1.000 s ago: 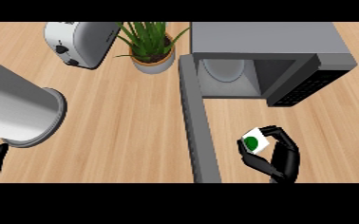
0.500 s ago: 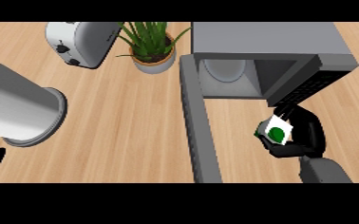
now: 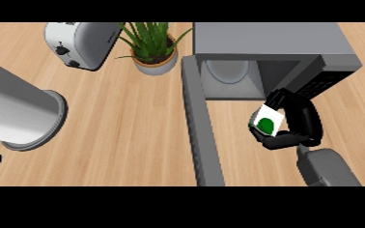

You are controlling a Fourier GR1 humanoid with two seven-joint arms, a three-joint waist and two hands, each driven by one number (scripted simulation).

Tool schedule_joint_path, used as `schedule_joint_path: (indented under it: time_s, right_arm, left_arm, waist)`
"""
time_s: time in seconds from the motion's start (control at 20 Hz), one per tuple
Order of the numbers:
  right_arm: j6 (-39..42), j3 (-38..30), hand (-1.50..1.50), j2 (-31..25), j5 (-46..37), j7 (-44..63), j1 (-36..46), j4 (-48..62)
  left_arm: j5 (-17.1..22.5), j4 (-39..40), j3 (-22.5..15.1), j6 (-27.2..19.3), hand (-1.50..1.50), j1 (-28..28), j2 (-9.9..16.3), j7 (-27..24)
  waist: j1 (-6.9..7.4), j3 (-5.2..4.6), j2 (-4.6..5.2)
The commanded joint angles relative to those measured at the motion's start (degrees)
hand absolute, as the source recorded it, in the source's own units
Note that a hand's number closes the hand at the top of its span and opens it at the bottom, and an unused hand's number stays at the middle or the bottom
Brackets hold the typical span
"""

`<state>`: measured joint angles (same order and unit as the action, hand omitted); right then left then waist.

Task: Pick up the milk, place it into the microwave and close the microwave

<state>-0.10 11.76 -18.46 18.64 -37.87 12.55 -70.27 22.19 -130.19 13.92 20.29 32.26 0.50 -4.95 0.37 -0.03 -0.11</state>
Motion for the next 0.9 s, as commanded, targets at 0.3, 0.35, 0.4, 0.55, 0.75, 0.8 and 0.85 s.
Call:
schedule_joint_path:
  time_s: [0.3, 0.35, 0.4, 0.55, 0.75, 0.8, 0.85]
  right_arm:
    - [-7.6, -1.0, 1.50, 5.7, -7.7, 10.8, 15.4, 9.1]
    - [-8.4, -1.9, 1.50, 7.1, -8.9, 8.3, 17.7, 13.8]
    - [-5.5, -3.4, 1.50, 5.7, -7.4, 10.0, 21.4, 16.6]
    - [-5.0, -5.4, 1.50, 6.1, -7.6, 8.8, 26.1, 23.3]
    - [-7.0, -4.6, 1.50, 7.4, -9.6, 6.6, 27.5, 26.5]
    - [-6.2, -4.6, 1.50, 6.7, -9.2, 9.6, 30.0, 26.0]
    - [-7.7, -4.8, 1.50, 7.6, -9.9, 7.3, 30.6, 27.5]
  left_arm:
    - [5.7, 0.2, 6.1, 1.4, -1.50, -1.5, 2.7, 3.7]
    - [4.3, 0.3, 5.2, -0.4, -1.50, -4.4, 2.5, 5.1]
    - [2.7, -0.7, 2.9, 1.9, -1.50, 0.1, -0.3, 2.9]
    - [3.3, -1.9, 3.6, 1.2, -1.50, -1.1, 0.3, 4.2]
    - [3.0, 3.0, 4.2, 3.5, -1.50, -1.8, 0.4, 1.3]
    - [1.5, 2.1, 2.4, 2.5, -1.50, -3.8, 0.6, 2.8]
    - [2.8, 1.6, 3.9, 3.4, -1.50, -2.7, 1.6, 2.6]
  waist:
    - [0.60, 0.03, 0.12]
    - [0.56, 0.05, 0.22]
    - [1.00, 0.05, 0.23]
    - [1.28, 0.07, 0.35]
    - [1.97, 0.04, 0.58]
    - [1.95, 0.05, 0.68]
    - [2.83, 0.06, 0.80]
